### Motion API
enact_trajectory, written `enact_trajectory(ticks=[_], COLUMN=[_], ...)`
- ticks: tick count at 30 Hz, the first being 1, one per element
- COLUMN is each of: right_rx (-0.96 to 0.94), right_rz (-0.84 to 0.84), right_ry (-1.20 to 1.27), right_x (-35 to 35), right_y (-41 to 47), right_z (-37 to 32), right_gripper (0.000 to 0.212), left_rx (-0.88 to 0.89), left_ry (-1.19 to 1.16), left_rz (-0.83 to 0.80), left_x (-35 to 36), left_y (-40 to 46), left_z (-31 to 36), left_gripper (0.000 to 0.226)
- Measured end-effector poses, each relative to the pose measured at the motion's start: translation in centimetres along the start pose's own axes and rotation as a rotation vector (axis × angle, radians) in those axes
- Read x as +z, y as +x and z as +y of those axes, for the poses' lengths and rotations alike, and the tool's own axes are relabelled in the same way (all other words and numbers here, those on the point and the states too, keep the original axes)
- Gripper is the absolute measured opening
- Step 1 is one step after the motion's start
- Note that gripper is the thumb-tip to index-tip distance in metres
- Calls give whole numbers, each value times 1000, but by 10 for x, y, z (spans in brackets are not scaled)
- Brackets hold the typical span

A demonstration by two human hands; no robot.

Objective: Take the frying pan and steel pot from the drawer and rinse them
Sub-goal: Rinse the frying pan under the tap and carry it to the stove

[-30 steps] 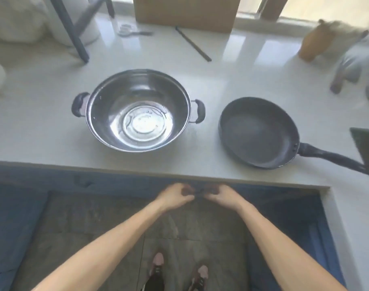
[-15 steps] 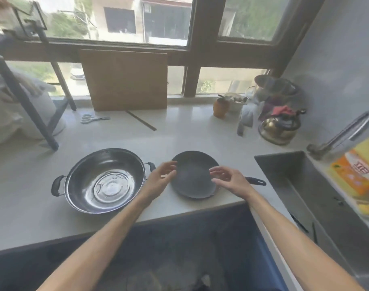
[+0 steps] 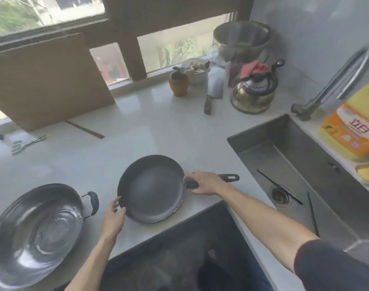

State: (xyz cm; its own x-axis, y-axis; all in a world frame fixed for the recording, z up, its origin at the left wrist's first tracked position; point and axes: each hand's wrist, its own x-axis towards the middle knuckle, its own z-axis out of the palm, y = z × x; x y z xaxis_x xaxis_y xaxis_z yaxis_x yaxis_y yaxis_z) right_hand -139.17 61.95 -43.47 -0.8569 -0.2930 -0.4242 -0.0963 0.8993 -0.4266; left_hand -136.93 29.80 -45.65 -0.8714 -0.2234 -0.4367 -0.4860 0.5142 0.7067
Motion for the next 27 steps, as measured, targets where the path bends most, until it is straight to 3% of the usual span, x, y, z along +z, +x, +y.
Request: enact_trajectory(ticks=[6, 11, 20, 24, 27], right_rx=[-35, 127, 749, 938, 1042], right_rz=[96, 221, 582, 662, 681], right_ry=[-12, 132, 270, 314, 371], right_x=[1, -16, -61, -44, -6], right_y=[0, -36, -168, -209, -219], right_z=[8, 55, 161, 198, 223], right_gripper=[43, 40, 35, 32, 34], left_rx=[98, 283, 911, 1005, 1063], left_ry=[241, 325, 390, 487, 683], left_rz=[20, 57, -403, -605, -745], left_x=[3, 35, 214, 302, 363], left_y=[10, 16, 44, 31, 32], left_z=[17, 94, 292, 333, 336], left_gripper=[42, 38, 39, 44, 54])
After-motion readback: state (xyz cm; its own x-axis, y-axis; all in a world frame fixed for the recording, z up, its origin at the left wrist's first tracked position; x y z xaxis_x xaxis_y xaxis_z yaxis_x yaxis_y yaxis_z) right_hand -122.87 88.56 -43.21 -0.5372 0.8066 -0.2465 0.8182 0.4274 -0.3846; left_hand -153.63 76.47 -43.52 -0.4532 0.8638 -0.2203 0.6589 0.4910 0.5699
